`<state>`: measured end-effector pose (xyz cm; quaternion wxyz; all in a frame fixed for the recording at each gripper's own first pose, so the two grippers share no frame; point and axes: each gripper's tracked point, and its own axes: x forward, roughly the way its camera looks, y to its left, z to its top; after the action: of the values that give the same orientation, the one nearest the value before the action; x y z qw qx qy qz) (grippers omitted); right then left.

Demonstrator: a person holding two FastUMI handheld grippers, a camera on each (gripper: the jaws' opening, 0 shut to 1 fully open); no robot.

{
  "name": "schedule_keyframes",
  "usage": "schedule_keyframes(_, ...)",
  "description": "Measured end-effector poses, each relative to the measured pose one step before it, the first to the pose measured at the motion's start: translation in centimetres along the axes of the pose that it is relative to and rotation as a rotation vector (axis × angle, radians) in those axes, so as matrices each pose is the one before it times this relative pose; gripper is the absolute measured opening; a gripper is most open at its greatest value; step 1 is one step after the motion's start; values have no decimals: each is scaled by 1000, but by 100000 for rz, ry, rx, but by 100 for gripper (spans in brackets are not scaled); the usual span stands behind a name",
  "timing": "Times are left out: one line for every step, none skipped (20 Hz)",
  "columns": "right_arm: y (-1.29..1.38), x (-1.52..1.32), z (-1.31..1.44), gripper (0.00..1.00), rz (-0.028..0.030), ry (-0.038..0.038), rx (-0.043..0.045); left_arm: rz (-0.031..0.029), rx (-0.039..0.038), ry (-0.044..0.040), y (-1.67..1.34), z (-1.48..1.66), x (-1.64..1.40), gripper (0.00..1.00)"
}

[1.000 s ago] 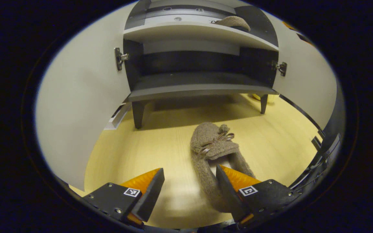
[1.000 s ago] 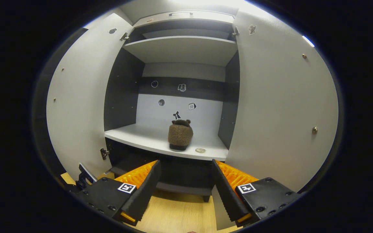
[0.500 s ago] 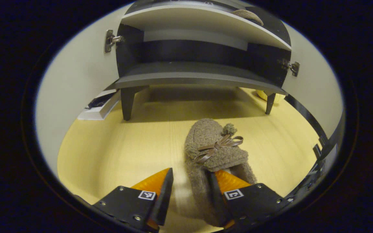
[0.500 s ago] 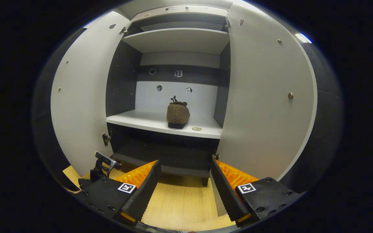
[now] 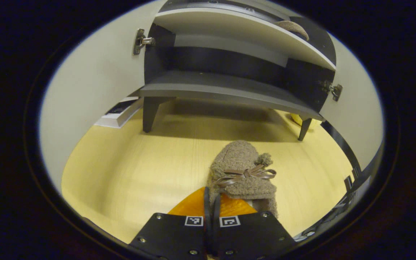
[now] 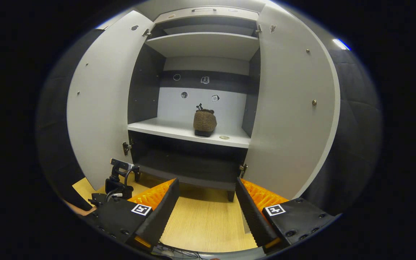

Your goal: Grab one shoe with the right hand and put it into the shoe cabinet, grab the other shoe with the left hand and put it into the shoe cabinet; then close the right door with the right hand and the left door with the left hand.

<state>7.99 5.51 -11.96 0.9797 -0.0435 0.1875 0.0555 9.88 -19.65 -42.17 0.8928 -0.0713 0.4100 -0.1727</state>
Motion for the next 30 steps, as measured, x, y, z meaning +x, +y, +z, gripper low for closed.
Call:
schedule_keyframes(-1,-135,-140,98,71,194,-90,26,-1993,-1610,179,556,-559,1)
schedule_keyframes(33,-131,-69,98,207,171,-36,-197,-2306,-2034,165,986,-579,1)
schedule_keyframes(71,-172,10,98,272,-134,-29,-14,-1319,-2255,178,688,-443,1)
schedule_keyframes(83,-161,93,98,285,-367,6,-45,-244,-2746,146,780,-220,1)
schedule_keyframes(94,-201,15,98,528,-354,0,-298,531,-2598,188,776,-259,1)
schedule_keyframes(143,-100,135,98,483,-412,-187,-150,727,-2751,79,949,-365,1)
schedule_keyframes(48,-143,41,98,280,-419,-277,116,745,-2119,210,769,-487,1)
schedule_keyframes(122,-227,48,98,572,-423,-180,-311,387,-2475,100,859,-460,1)
schedule_keyframes(87,-146,96,98,370,-500,5,-173,37,-2610,95,592,-298,1)
schedule_keyframes(111,-205,117,98,336,-519,277,-407,-15,-3066,4,780,-338,1)
schedule_keyframes(53,-194,-83,98,394,-471,592,-488,-137,-3980,19,796,-503,1)
schedule_keyframes(69,-179,-172,98,369,46,618,-908,77,-4310,114,766,-259,1)
schedule_keyframes(84,-176,-314,98,497,573,440,-829,-68,-3471,325,544,151,1)
schedule_keyframes(33,-223,-230,98,323,492,107,-934,-300,-2738,146,488,101,1)
schedule_keyframes(-84,-210,-205,98,-30,245,-82,-694,-261,-2091,-223,-399,225,1)
schedule_keyframes(-68,-195,-149,98,-105,401,-50,-309,-216,-1943,90,381,-104,1)
schedule_keyframes(-104,-143,-78,98,-137,19,425,-185,-185,-2206,12,341,-158,1)
schedule_keyframes(-33,-152,127,98,-27,-481,840,-546,137,-2125,75,584,-101,1)
schedule_keyframes(-16,-123,167,98,36,-648,1004,-294,202,-2203,-44,125,60,1)
schedule_keyframes(10,-75,178,98,-37,-562,845,-169,320,-1868,10,106,118,1)
schedule_keyframes(-102,73,27,98,-198,-235,323,181,25,-1353,26,177,-44,1)
schedule_keyframes(-77,-12,39,98,-324,-208,33,52,-147,-1220,-31,191,43,1)
schedule_keyframes(-146,16,-7,98,-512,-258,-16,92,-70,-1247,57,404,-142,1)
schedule_keyframes(-70,78,-3,98,-371,22,64,602,132,-886,240,441,-21,1)
schedule_keyframes(-76,-24,-72,98,-535,-89,388,483,-16,-759,41,262,-54,1)
schedule_keyframes(-115,-20,0,98,-678,-20,562,-74,-295,-606,5,310,-129,1)
schedule_keyframes(-80,69,-186,98,-783,211,822,-127,-389,-466,47,151,-86,1)
schedule_keyframes(-87,-45,-95,98,-681,295,570,24,-139,-651,57,301,-265,1)
schedule_keyframes(-176,29,-121,98,-778,229,452,90,348,-427,110,220,-271,1)
schedule_keyframes(-211,18,-21,98,-1003,187,127,-165,549,-580,74,220,-90,1)
